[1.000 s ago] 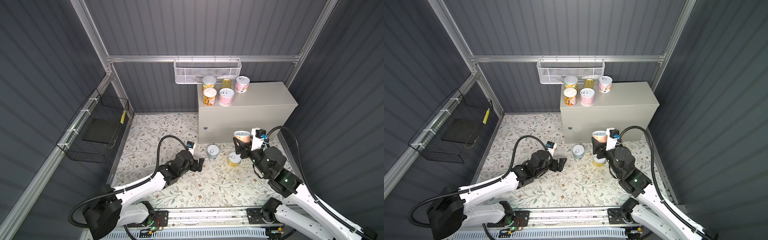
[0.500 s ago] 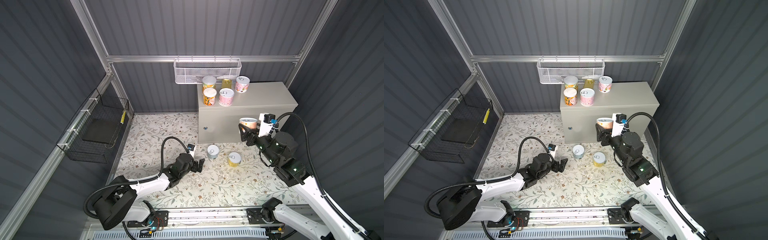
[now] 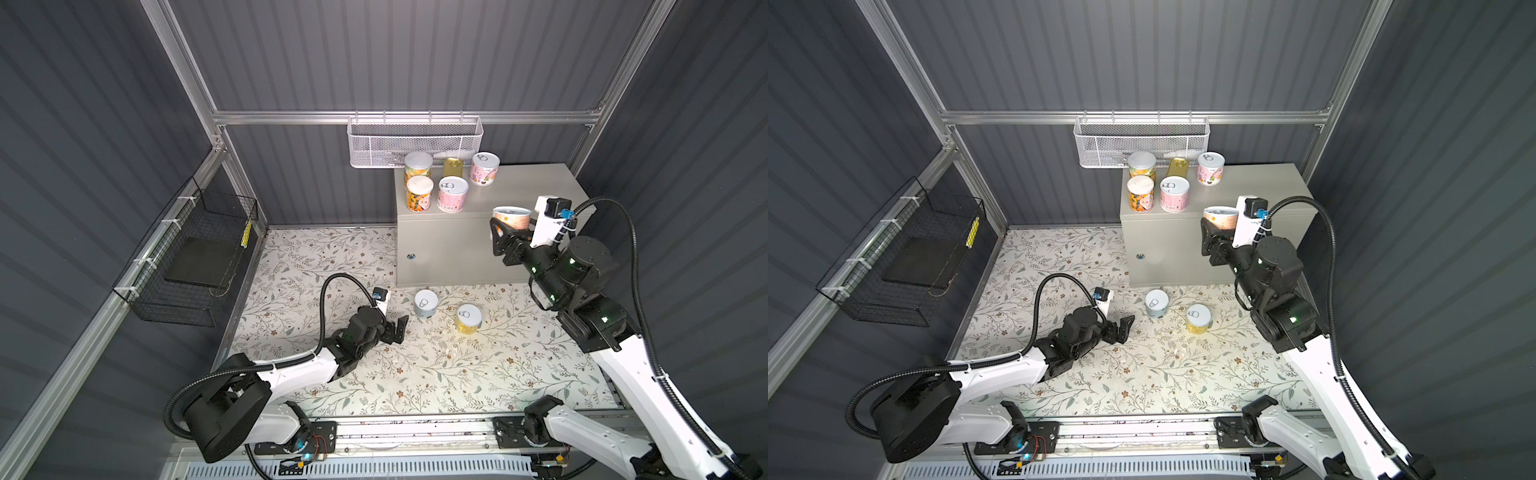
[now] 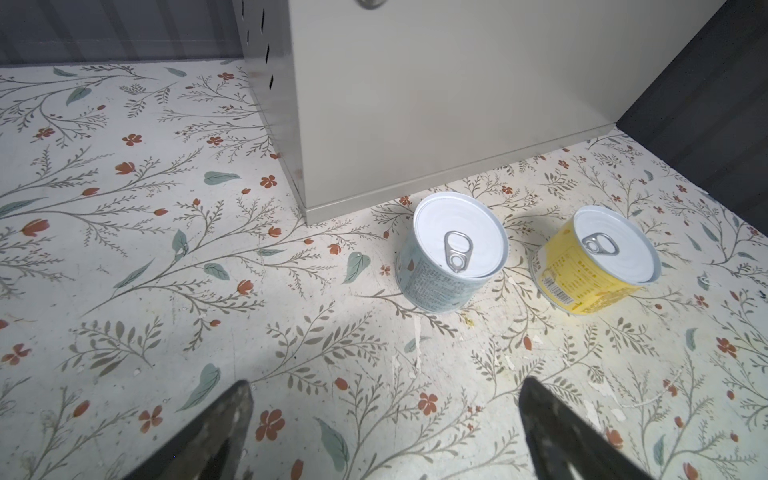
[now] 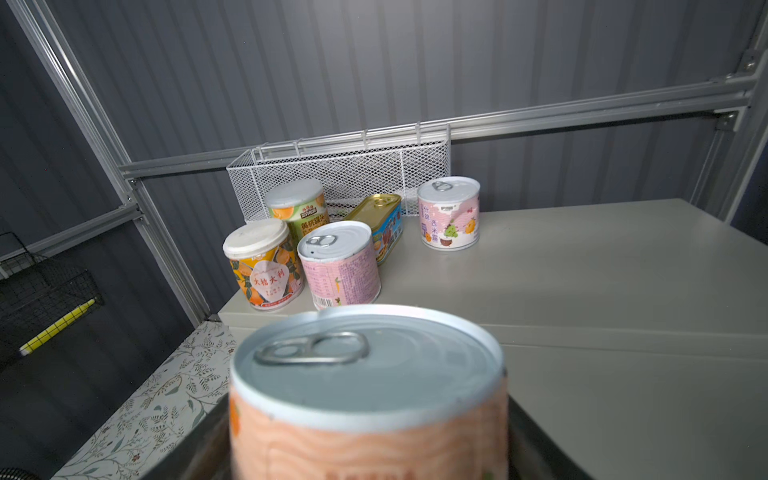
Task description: Place and organize the canned foods onto the counter
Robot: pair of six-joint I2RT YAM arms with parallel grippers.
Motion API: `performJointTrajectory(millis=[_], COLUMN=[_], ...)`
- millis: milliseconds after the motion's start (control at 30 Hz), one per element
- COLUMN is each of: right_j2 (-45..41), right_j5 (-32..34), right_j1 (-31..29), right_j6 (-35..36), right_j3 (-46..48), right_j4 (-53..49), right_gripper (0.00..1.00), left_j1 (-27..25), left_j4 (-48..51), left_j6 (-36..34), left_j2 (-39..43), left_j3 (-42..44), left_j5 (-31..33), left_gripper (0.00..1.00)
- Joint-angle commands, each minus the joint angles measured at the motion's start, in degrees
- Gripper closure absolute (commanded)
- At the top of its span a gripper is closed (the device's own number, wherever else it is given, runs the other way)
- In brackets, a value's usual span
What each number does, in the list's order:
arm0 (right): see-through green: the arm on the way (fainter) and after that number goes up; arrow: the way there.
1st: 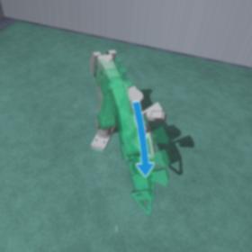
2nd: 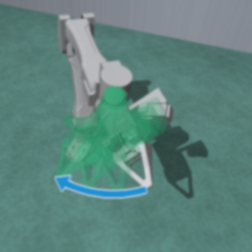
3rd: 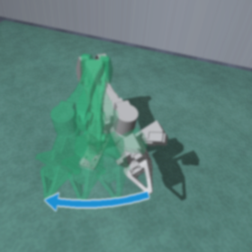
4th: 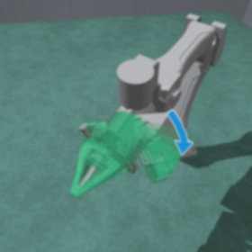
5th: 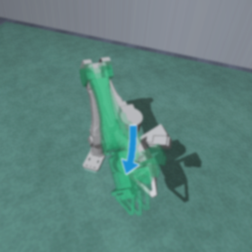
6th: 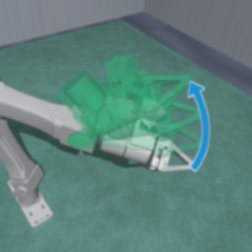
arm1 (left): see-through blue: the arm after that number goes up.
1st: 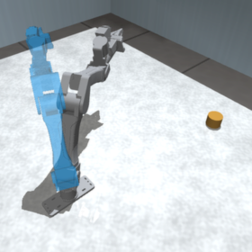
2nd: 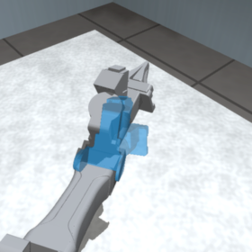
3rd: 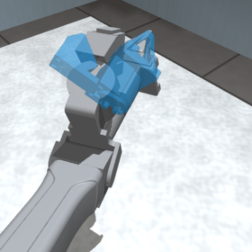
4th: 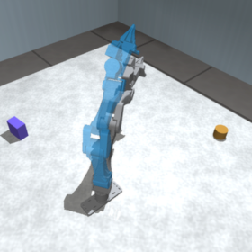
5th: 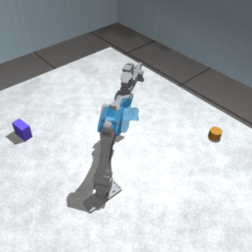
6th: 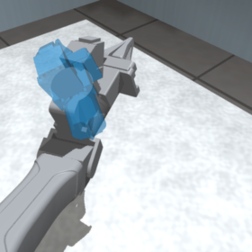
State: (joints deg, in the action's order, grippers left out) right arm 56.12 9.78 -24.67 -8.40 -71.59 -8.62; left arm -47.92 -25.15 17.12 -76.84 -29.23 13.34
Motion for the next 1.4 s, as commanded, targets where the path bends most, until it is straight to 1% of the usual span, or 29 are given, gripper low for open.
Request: performJointTrajectory(millis=[0,133,367,500,667,767,1033,1267,1367], right_j2=[0.5,2.4,6.8,10.2,14.5,17.4,22.8,25.6,26.6], right_j5=[-0.3,-1.0,-2.4,-5.5,-9.8,-11.5,-11.8,-11.1,-11.8], right_j1=[0.7,1.6,3.7,6.1,9.7,10.8,11.7,11.9,12.8], right_j6=[2.4,3.2,4.5,4.3,1.8,2.3,4.0,4.4,3.1], right_j3=[-4.1,-6.1,-9.3,-10.8,-14.2,-16.4,-16.4,-15.2,-14.8], right_j4=[4.9,6.7,8.4,10.5,12.9,13.7,18.7,22.0,22.9], right_gripper=[0.37,0.37,0.37,0.37,0.37,0.37,0.37,0.37,0.37], left_j1=[0.4,0.4,0.4,0.4,0.5,0.6,0.7,0.7,0.7], left_j4=[-1.1,-0.9,-1.1,-1.2,-0.9,-0.8,-0.4,-0.2,-0.1], left_j6=[0.9,1.2,0.9,1.1,1.0,0.9,0.4,0.4,0.5], left_j2=[-2.0,-3.0,-1.3,-2.4,-3.6,-3.9,-4.1,-3.9,-4.2], left_j3=[-0.4,-1.0,0.0,-0.3,-0.8,-0.9,-1.0,-1.0,-1.2], left_j5=[0.5,0.0,1.6,1.6,1.8,2.0,3.1,3.3,3.2], left_gripper=[0.00,0.00,0.00,0.00,0.00,0.00,0.00,0.00,0.00])
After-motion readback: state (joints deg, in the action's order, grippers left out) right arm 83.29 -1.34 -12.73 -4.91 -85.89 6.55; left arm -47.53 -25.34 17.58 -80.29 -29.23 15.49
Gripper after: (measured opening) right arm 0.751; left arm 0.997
